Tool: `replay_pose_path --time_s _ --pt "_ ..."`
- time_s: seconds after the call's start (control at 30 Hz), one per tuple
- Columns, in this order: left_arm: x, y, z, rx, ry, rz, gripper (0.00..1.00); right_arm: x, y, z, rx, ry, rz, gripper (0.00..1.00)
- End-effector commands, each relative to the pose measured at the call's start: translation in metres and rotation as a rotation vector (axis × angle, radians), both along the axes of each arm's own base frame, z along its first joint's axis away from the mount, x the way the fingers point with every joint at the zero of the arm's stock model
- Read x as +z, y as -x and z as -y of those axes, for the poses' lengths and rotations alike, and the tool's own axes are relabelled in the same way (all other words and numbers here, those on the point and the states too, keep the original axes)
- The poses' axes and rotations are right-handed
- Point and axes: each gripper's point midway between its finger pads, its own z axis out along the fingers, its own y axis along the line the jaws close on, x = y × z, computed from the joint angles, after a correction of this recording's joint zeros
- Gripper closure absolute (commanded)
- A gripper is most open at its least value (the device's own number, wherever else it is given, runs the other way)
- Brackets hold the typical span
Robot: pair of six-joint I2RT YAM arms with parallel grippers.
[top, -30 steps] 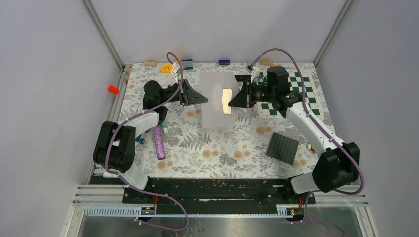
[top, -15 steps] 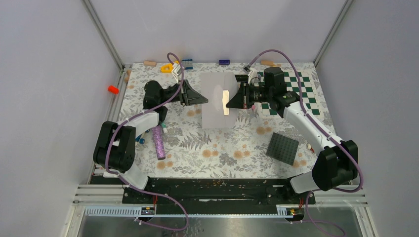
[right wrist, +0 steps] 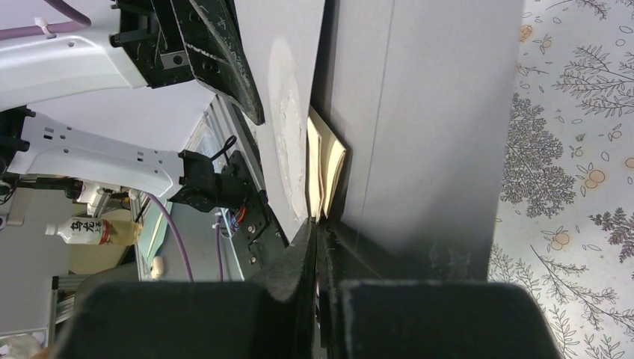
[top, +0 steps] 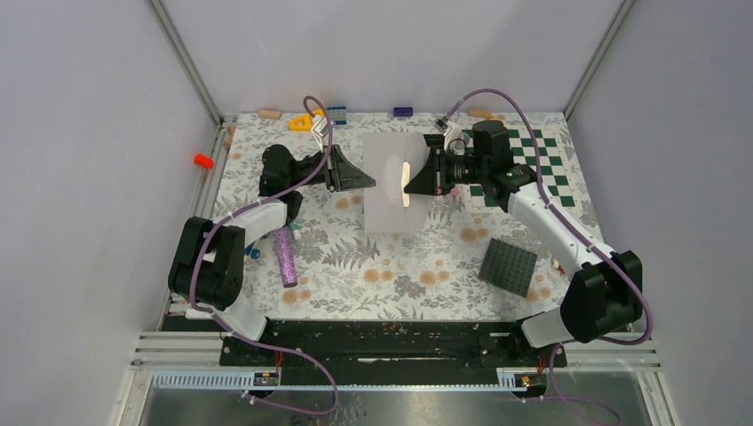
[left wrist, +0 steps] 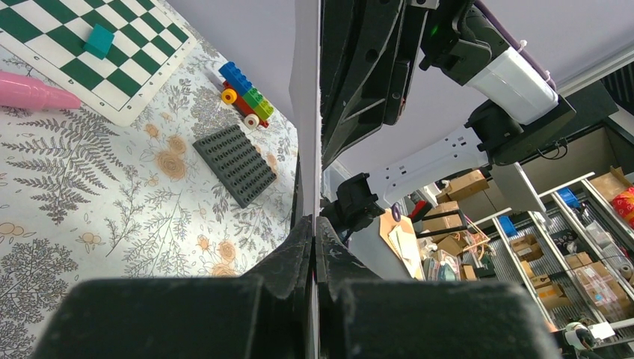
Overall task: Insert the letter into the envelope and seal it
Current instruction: Place the letter in the envelope.
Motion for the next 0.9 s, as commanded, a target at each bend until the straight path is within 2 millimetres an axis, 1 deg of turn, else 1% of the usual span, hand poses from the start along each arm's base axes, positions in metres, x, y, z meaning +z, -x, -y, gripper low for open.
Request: replay_pose_path --time_s 0.0,0.43,0.7,0.8,0.87 --pt "0.004 0.001 0.001 -0.005 0.01 0.067 1.0 0.011 -0.003 -0.009 0.024 -0.026 0.04 1.0" --pt "0.004 0.001 0.001 -0.005 0.009 0.068 1.0 0.012 -0.003 -0.011 0.019 -0.024 0.045 1.0" --pt "0.003 0.001 0.002 -0.004 0.008 0.066 1.0 0.017 0.0 -0.008 0.019 -0.012 0.072 0.87" --pt "0.004 0.0 0.001 -0.002 0.009 0.068 1.0 0.019 0.0 -0.007 0.018 -0.004 0.088 0.84" --pt "0.005 0.001 0.001 -0.001 0.009 0.07 1.0 0.02 0.001 -0.005 0.017 0.0 0.099 0.81"
